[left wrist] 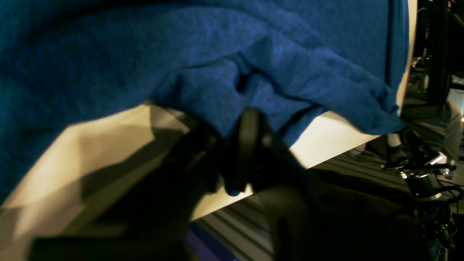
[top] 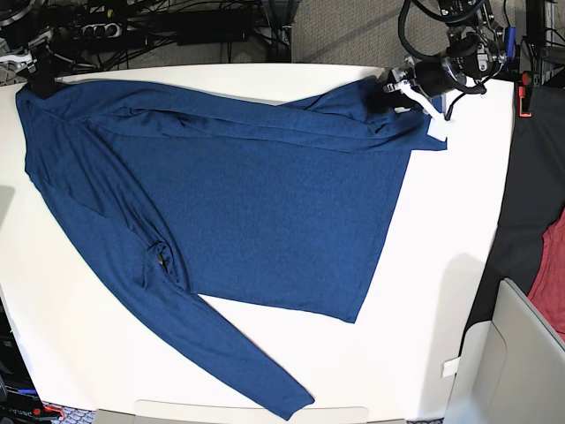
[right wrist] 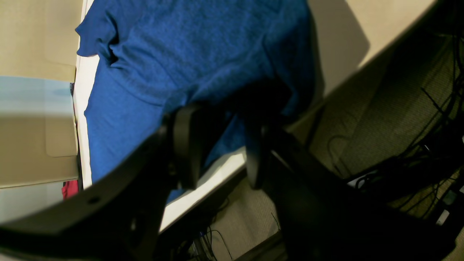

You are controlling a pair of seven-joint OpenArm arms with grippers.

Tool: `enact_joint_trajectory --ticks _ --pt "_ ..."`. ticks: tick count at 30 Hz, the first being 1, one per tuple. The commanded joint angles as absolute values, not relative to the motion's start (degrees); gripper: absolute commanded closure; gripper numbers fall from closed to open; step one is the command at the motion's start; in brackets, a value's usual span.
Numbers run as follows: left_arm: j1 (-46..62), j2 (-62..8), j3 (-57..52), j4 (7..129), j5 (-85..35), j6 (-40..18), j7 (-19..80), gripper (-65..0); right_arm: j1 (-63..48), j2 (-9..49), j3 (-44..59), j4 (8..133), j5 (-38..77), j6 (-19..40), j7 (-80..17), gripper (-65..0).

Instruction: Fold the T-shirt properly

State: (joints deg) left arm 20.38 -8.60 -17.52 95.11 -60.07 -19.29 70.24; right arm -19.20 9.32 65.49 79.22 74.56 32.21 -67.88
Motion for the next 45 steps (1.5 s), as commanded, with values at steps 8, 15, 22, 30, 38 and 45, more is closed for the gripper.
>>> enact_joint_trajectory --ticks 8,15,22,30,38,45 --pt "23.96 -9.36 -24.66 107.12 -58.77 -18.68 72.40 0.0 -19.30 10.59 66.15 79.96 76.18 32.84 -67.30 -21.3" --pt "24.13 -9.45 -29.67 110.90 -58.77 -18.68 74.77 0.0 -19.21 10.59 66.07 79.87 76.18 32.84 -67.30 -21.3" --pt "25.45 -9.36 -32.48 110.90 -59.30 -18.77 74.95 0.0 -19.12 11.30 66.15 79.87 76.18 32.84 -67.30 -21.3" --pt "21.76 -9.54 -32.48 110.90 -64.48 -18.51 76.62 0.0 -17.98 11.38 66.15 79.87 76.18 32.84 -67.21 -21.3" --pt "15.34 -10.33 -32.57 110.55 -64.04 -18.51 77.76 -0.1 -15.87 11.38 66.24 79.87 76.18 32.84 -67.21 -21.3" --pt "9.54 -11.21 -32.57 104.22 -64.04 -18.51 77.58 -0.1 -15.87 11.38 66.24 79.87 76.18 32.84 -65.80 -21.3"
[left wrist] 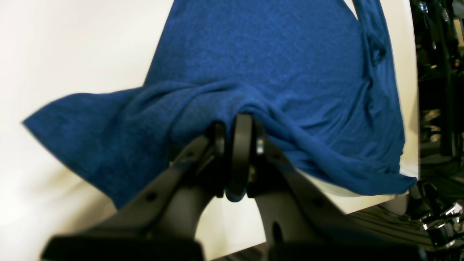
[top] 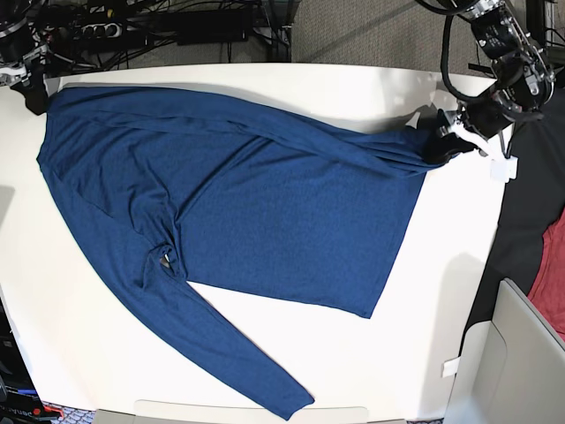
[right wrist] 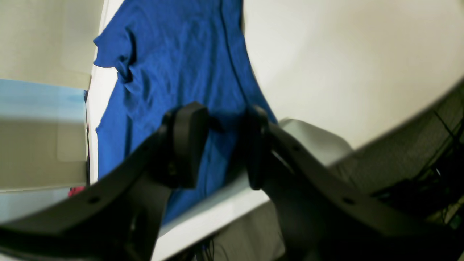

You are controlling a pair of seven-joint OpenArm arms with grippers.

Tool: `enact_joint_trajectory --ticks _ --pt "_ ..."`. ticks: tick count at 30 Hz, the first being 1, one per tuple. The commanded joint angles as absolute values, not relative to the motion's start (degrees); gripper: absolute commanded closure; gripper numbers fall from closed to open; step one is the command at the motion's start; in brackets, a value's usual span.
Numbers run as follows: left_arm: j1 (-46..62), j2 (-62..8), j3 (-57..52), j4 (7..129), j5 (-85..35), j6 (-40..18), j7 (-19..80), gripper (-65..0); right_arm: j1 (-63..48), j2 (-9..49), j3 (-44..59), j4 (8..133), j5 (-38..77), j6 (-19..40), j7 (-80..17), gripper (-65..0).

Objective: Fold the T-shirt properly
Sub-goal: 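Drag the held shoulder corner with the left gripper toward the hem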

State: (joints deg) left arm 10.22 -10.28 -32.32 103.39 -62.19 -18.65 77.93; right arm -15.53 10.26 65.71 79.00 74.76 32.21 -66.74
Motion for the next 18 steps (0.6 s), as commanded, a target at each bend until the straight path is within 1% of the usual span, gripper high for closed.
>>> enact_joint_trajectory --ticks 1,6,9,15,17,18 --pt "9.01 -11.21 -32.57 103.87 -64.04 -18.51 77.58 -0.1 -15.87 11.38 66.24 79.87 76.18 32.84 -65.63 -21.3" --pt "8.04 -11.21 -32.66 103.69 -63.96 -18.51 77.58 -0.1 -15.78 11.38 66.24 79.87 76.18 32.84 -65.54 -21.3" --pt "8.31 -12.35 -32.22 103.52 -62.81 -18.42 77.58 -0.1 -15.78 11.38 66.24 79.87 76.18 32.84 -65.54 -21.3" --pt "9.71 -12.79 -32.40 96.31 -58.07 -18.42 77.85 -0.1 -15.78 11.21 67.21 79.87 76.18 32.84 -65.54 -21.3" --pt "9.71 -13.14 -32.40 95.34 -58.07 -18.42 77.67 -1.5 -15.78 11.21 67.21 79.87 76.18 32.92 -65.54 -21.3" --pt "9.71 -13.58 -32.22 95.34 -58.07 -18.42 77.67 -3.3 -15.78 11.21 67.21 79.87 76.18 32.92 -65.63 -21.3"
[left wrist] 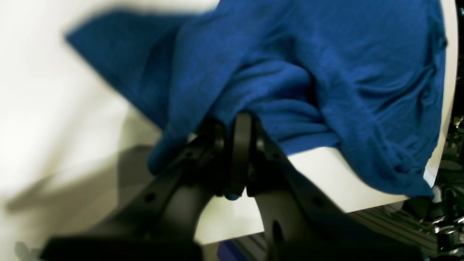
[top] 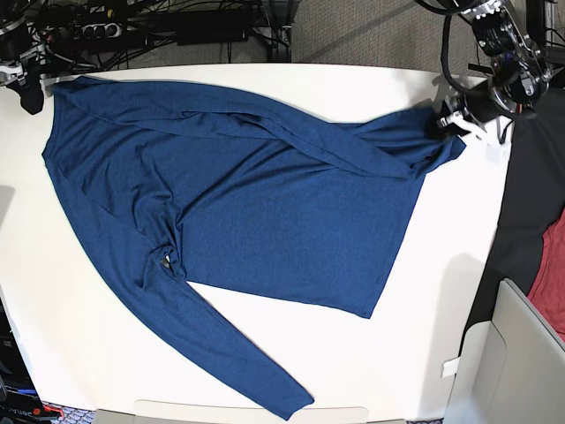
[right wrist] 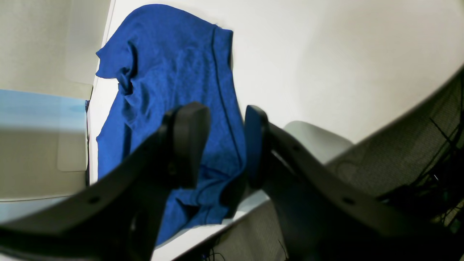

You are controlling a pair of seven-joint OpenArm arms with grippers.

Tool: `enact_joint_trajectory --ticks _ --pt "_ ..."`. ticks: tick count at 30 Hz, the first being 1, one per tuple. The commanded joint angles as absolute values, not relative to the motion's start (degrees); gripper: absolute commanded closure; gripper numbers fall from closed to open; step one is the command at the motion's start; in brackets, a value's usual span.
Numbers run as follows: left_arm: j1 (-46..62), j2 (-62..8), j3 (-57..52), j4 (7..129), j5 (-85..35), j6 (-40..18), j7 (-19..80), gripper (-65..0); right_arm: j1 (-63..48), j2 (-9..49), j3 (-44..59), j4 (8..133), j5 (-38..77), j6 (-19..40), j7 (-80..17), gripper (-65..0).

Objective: Fold the T-shirt properly
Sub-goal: 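Drag the held shoulder corner with the left gripper toward the hem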

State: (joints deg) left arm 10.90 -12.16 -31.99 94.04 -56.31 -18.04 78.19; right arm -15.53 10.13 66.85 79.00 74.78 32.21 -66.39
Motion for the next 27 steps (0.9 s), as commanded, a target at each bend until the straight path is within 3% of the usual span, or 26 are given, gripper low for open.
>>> enact_joint_trajectory --ticks 1,8,16,23,27 --pt "9.71 -13.76 -32.13 95.34 -58.07 -18.42 77.67 -5.7 -15.78 11.21 67.21 79.87 76.26 32.92 -65.63 -21.3" --pt "9.80 -13.85 -32.57 100.00 -55.08 -18.33 77.14 -20.2 -16.13 11.30 67.21 79.87 77.41 32.92 -65.80 -21.3" --pt "12.35 -13.67 -32.66 111.25 -49.45 -18.33 73.27 -20.7 -15.96 11.56 67.21 80.31 77.41 32.92 -65.98 -21.3" --pt "6.02 -13.49 -31.96 111.52 -49.63 -18.33 73.63 -20.7 -13.23 17.27 66.33 80.40 76.97 32.92 -66.07 -21.3" --pt "0.22 -13.49 -28.09 110.64 -49.45 -18.33 73.19 -20.7 -9.89 22.46 59.47 80.40 75.21 32.92 -65.98 -21.3"
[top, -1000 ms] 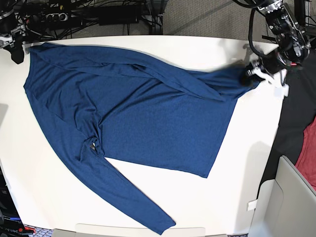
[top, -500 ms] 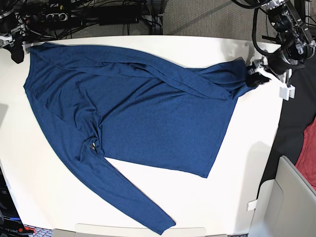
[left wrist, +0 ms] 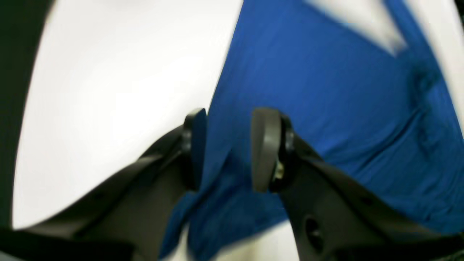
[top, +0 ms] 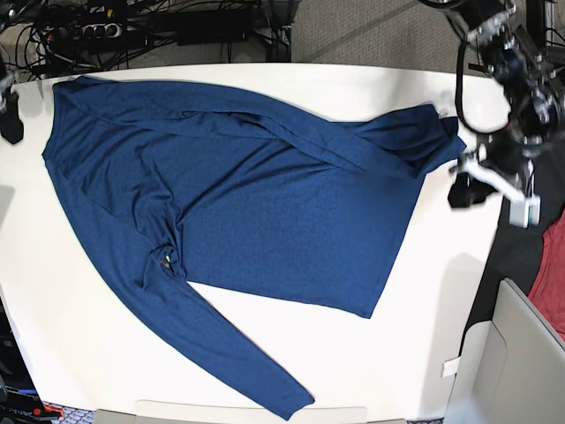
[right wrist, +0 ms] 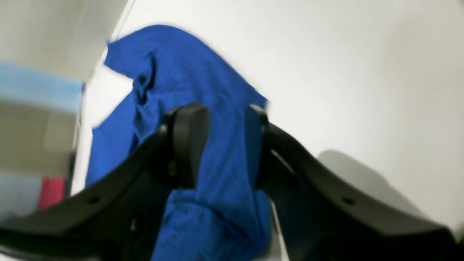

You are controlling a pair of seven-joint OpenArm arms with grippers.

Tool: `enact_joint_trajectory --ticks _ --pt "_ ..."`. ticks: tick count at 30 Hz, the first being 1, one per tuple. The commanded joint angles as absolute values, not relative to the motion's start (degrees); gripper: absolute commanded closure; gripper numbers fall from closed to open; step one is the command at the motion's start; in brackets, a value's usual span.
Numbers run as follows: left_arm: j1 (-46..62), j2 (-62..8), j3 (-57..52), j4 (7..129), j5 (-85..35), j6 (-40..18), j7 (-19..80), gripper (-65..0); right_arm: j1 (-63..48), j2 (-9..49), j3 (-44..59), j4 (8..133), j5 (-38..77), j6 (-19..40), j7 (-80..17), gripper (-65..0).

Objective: Fold the T-shirt properly
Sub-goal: 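Drag the held shoulder corner with the left gripper toward the hem, then lower both grippers onto the shirt's side edges and grasp the fabric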

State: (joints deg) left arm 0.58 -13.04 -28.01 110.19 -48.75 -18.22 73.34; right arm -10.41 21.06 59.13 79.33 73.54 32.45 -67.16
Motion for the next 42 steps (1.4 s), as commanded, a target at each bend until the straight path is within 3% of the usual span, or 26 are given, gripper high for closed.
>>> enact_joint_trajectory --ticks 1,8,18,23,28,42 --pt "-1.54 -13.49 -26.95 109.85 -49.45 -18.33 73.10 -20.7 -8.31 23.43 57.10 80.40 74.33 32.92 -66.07 -21.3" --pt "-9.98 -12.88 -23.52 99.91 -49.45 -18.33 70.29 -20.9 3.30 26.77 41.71 80.40 66.51 32.66 -66.07 -21.3" --pt "-17.01 -13.05 -12.26 80.40 -45.05 -18.33 49.10 -26.0 21.41 24.13 25.45 80.48 42.68 32.66 -65.63 -21.3" --pt "-21.32 -12.79 -4.18 71.78 -34.68 -18.33 37.93 -27.5 24.92 21.23 23.34 80.40 32.04 32.66 -65.63 -21.3" --pt "-24.40 -12.79 1.98 63.25 -30.20 -18.33 26.51 -32.0 24.92 20.70 23.52 80.40 30.99 32.66 -64.48 -21.3" --pt "-37.14 -12.70 11.30 40.22 -24.75 -18.33 12.35 -33.6 24.57 20.97 23.69 80.13 31.08 32.66 -64.31 -21.3"
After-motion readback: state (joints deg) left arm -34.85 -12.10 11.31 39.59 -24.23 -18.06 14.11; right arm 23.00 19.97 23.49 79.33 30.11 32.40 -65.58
